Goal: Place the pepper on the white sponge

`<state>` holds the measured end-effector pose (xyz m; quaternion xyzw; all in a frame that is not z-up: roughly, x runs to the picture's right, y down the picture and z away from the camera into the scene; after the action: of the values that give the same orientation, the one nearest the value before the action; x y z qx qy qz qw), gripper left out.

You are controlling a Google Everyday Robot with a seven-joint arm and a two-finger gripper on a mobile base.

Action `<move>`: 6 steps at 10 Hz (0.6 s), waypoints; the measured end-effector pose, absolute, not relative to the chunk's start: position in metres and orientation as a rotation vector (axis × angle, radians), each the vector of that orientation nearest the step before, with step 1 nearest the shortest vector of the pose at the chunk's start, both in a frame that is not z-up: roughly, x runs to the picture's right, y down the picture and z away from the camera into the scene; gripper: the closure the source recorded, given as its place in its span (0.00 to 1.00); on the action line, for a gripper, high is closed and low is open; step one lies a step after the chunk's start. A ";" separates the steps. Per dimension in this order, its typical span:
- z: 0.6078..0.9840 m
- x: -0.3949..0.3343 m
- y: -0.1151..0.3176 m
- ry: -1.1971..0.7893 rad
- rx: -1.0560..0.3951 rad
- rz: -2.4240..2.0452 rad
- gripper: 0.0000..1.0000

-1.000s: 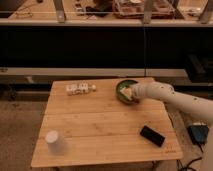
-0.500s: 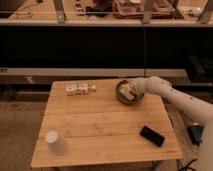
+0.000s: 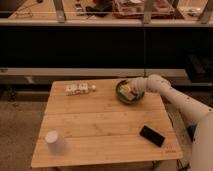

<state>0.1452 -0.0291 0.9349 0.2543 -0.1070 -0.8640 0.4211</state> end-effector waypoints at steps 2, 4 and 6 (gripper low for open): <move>0.942 0.148 -0.032 -0.275 0.635 -2.179 0.98; 0.944 0.144 -0.032 -0.297 0.651 -2.182 0.82; 0.945 0.143 -0.029 -0.315 0.655 -2.190 0.61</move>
<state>0.1434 -0.0290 0.9451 0.2594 -0.1250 -0.8677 0.4052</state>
